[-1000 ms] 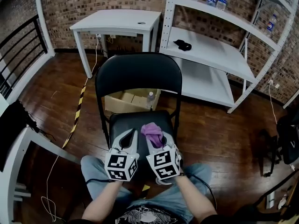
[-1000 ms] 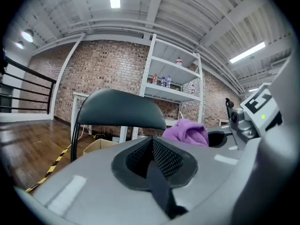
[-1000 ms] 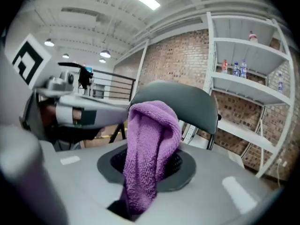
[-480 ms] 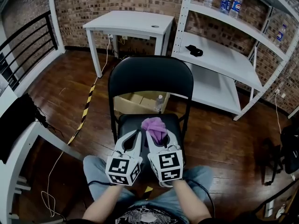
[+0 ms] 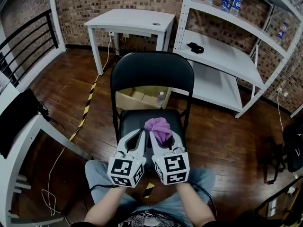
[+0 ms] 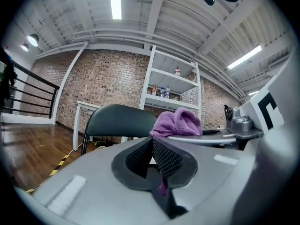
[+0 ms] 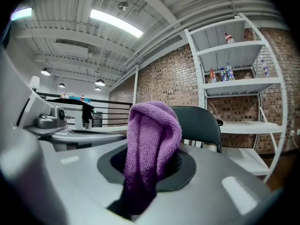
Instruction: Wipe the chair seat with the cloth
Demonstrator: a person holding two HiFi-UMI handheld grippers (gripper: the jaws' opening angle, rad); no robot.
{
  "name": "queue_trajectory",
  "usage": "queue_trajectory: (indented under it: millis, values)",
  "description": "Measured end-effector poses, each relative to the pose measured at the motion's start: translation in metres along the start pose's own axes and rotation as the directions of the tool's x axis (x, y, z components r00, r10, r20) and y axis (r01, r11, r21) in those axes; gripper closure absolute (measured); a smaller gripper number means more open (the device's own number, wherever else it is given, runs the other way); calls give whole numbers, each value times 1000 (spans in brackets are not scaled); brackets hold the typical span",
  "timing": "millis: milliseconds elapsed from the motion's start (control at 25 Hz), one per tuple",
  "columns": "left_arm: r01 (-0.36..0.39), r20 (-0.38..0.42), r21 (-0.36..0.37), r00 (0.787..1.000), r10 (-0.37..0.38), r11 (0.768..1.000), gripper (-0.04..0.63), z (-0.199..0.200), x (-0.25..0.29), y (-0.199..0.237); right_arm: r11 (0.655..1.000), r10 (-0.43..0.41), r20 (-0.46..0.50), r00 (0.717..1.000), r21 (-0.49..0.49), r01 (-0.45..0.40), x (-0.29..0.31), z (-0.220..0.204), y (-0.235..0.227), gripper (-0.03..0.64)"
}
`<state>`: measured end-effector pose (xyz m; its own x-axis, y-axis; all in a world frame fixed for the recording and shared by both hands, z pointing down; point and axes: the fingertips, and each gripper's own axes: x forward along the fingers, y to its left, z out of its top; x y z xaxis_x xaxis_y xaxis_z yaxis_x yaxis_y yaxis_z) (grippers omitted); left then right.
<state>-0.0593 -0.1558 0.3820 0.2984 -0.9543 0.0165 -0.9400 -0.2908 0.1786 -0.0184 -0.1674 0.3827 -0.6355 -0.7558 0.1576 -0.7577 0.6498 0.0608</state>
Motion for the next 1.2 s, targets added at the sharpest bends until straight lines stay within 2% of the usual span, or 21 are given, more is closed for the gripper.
queue_trajectory:
  millis: [520,800,1200]
  values:
    - [4,3,9,1000,-4,1000,589,-10,-93,-62,1000,-11,26,1000,3,10,-99,-9,47,529]
    - [-4,13,11,1000,4,1000,589,-6,-133,-90,1000,-19,56,998,4,18,-144,-4,62,531]
    - [-8,13,3,1000,8,1000,589,-17,-189,-123,1000,-10,56,998,13,9,-200,-16,93,535]
